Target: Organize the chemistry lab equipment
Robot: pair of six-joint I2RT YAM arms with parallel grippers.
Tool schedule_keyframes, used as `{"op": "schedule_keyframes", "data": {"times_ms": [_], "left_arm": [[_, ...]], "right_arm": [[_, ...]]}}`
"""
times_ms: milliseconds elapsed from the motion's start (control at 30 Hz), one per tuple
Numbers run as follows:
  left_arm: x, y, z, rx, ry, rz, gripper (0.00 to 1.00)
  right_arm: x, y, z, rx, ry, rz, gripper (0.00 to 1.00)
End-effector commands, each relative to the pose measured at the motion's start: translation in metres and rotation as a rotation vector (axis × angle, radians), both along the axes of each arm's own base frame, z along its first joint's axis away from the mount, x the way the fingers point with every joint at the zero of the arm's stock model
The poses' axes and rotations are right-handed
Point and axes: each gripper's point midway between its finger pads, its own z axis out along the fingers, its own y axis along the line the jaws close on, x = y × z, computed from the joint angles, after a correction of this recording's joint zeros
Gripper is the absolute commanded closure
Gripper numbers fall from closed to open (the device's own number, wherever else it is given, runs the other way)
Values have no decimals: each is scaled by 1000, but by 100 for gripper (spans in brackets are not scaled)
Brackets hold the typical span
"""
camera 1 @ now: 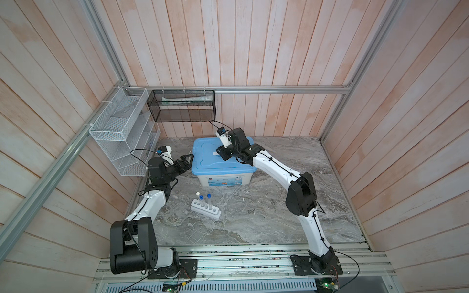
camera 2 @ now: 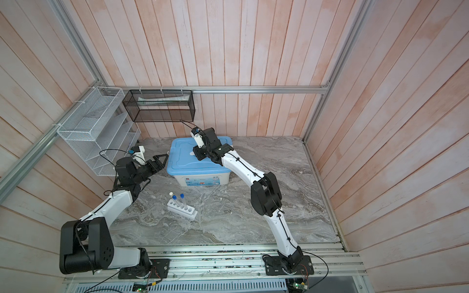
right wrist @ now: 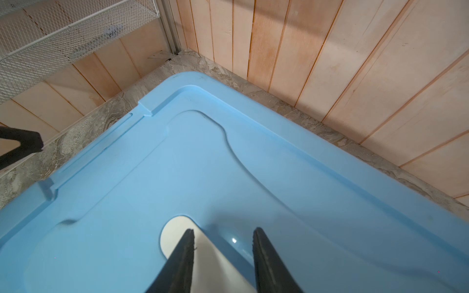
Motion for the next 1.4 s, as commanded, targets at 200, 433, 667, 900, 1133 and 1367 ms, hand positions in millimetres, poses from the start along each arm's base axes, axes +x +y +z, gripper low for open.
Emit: {"op": "schedule_keyframes", "data": {"times_ms": [200, 433, 667, 900, 1133, 1367], "left_arm": [[5, -3, -3, -13, -3, -28, 6], [10, -4, -12, -32, 7, -33, 6], [14, -4, -18, -33, 15, -42, 6], [21, -13, -14, -54, 7, -107, 6], [23, -22, -13, -95, -2, -163, 6], [24, -22, -20, -108, 15, -165, 6]], "right_arm": [[-12, -5, -47, -84, 85, 5, 60], [-28, -23, -81, -98, 140, -34, 61], [-32, -26, -94, -117, 168, -30, 62], [-34, -26, -100, -122, 183, -30, 62], [-36, -28, -107, -127, 195, -35, 62], [-37, -29, -109, -128, 200, -35, 62]]}}
